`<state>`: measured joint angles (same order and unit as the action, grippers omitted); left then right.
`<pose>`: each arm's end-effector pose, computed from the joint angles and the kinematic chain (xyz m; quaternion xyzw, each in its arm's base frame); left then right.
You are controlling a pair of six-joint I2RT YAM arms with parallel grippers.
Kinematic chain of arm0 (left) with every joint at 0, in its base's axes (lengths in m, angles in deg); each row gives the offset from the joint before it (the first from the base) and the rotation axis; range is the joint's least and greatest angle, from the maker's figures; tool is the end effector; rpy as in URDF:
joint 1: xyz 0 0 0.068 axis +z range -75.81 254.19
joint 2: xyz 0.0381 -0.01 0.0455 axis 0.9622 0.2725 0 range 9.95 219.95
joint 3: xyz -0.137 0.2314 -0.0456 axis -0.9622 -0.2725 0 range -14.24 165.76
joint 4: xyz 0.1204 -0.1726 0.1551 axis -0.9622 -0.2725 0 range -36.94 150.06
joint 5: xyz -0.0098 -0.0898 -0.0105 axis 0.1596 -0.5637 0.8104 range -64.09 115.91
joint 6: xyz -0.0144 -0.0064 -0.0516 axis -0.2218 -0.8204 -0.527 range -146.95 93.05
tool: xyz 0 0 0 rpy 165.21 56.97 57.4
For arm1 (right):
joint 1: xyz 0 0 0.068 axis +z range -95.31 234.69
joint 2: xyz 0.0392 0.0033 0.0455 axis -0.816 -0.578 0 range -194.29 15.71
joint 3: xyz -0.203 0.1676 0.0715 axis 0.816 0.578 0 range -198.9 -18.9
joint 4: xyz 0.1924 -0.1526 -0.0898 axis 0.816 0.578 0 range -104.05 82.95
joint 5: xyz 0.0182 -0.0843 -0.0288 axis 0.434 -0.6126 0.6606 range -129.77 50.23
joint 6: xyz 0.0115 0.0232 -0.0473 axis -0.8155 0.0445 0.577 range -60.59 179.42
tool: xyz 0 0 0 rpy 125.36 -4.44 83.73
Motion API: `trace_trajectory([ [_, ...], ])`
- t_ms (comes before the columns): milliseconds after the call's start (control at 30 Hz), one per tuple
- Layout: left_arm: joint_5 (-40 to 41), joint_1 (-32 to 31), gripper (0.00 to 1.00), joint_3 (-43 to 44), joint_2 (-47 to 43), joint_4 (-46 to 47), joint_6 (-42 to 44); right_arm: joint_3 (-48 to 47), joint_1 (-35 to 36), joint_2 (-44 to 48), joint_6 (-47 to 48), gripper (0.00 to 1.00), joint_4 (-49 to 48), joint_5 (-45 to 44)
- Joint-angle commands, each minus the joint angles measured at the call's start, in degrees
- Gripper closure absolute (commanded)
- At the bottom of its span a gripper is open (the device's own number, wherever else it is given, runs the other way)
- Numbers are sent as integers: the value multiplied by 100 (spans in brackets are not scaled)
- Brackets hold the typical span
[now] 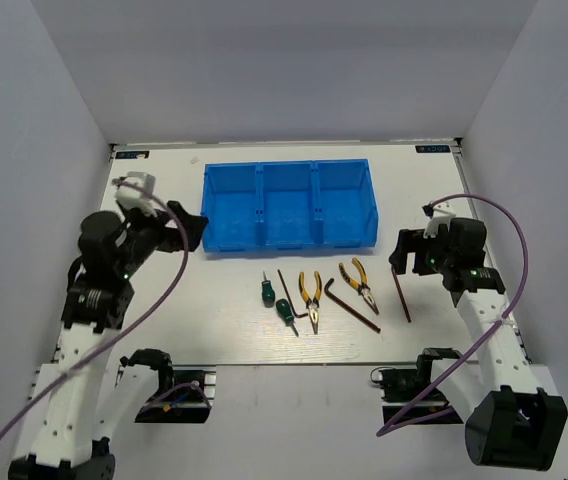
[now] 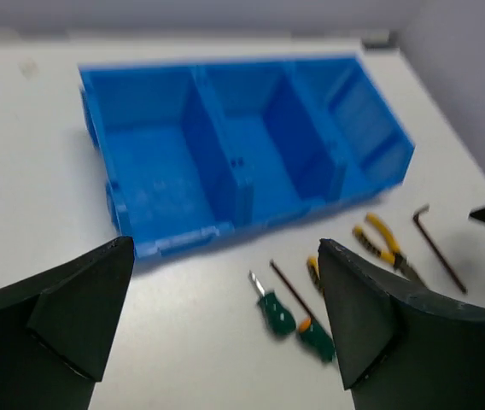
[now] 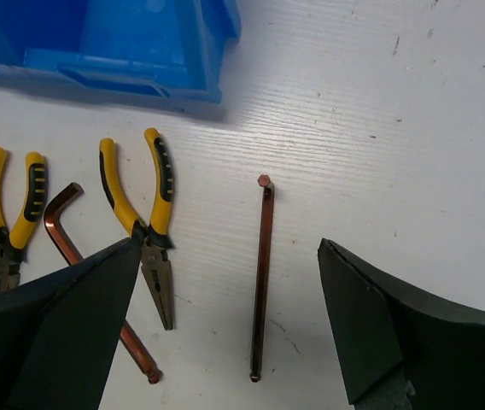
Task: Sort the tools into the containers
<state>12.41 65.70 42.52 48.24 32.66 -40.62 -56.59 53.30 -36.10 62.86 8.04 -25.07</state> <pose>0.1308 -0.0279 0.3947 0.0422 0.7574 -0.2116 0.6162 0.1968 0.0043 0.2553 -0.0737 0.8833 0.0951 0.4531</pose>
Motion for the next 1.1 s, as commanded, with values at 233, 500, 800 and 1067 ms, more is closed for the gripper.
trace_trajectory([
  [233, -1497, -205, 14, -428, 1392, -346, 488, -10, -11, 22, 288, 10, 111, 331],
  [500, -1184, -1301, 80, -428, 2631, -415, 611, -511, -19, -531, 1519, 100, 1289, 1650],
  [800, 1381, -2982, 34, -173, 3906, -960, -820, -467, 33, -585, 1678, 9, 1545, 1536],
  [1067, 2650, -3721, 26, -43, 4520, -1014, -1990, -300, 16, -444, 1344, 16, 1307, 1316],
])
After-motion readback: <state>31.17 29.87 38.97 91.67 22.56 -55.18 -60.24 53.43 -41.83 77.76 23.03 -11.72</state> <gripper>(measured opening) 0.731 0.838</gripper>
